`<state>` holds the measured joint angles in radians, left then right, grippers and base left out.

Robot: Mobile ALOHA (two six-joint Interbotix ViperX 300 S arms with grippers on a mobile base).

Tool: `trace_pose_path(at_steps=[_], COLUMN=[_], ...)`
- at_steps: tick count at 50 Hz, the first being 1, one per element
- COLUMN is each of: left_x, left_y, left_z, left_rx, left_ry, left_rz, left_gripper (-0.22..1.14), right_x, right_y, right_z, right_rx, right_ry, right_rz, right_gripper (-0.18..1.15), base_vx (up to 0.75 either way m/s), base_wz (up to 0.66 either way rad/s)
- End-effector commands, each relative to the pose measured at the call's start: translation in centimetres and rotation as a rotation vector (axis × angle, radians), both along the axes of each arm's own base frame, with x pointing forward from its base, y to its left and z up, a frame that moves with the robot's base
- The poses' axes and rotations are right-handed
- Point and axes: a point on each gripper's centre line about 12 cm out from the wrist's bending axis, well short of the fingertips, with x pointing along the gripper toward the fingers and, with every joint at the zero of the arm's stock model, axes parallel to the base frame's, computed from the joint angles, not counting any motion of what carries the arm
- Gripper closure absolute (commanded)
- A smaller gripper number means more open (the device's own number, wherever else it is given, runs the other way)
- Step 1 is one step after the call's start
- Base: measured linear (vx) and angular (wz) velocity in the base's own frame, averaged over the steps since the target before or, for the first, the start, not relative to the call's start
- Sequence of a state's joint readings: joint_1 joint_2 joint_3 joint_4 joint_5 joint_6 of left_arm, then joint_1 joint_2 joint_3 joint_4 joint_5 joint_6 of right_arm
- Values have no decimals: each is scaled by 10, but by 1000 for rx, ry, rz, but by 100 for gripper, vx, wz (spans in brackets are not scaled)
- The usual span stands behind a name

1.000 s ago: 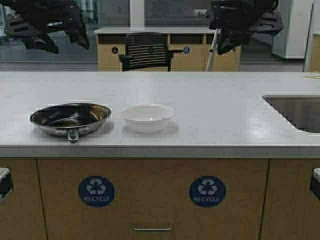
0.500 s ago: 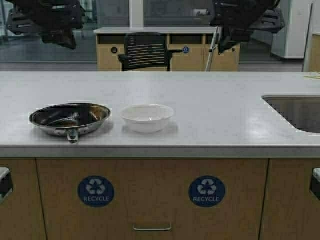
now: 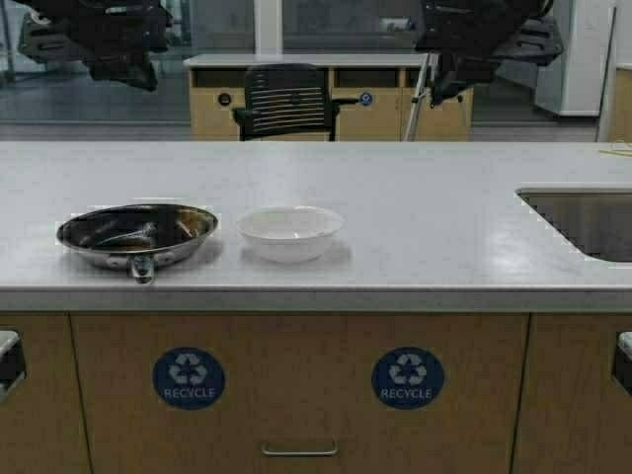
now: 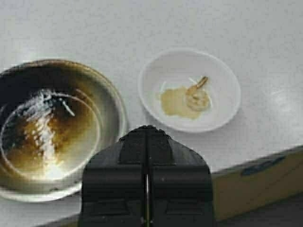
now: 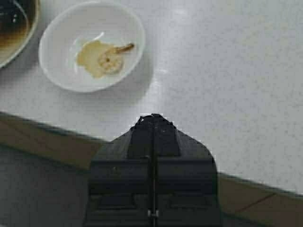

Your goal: Add oil to the pan and cook the shrimp and serve it

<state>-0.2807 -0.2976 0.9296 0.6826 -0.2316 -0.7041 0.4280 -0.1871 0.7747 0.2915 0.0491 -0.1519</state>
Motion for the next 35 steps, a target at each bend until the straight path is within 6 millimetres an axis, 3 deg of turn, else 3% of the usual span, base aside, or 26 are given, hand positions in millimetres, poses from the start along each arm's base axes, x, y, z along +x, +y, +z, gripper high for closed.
trace_pose_path(at_steps=[1,35], left_x=[1,1], left_y=[-2,-4], left_z=[12,16], left_rx=[-12,-26], left_ry=[-40,-59], left_rz=[-9,-21], left_gripper=[89,89], right_x=[1,4], right_y=[1,-7], right_z=[12,16], right_rx=[14,18], right_ry=[-37,-47], right_rz=[1,-23], right_gripper=[92,92], base_vx=[0,0], base_wz=[0,0])
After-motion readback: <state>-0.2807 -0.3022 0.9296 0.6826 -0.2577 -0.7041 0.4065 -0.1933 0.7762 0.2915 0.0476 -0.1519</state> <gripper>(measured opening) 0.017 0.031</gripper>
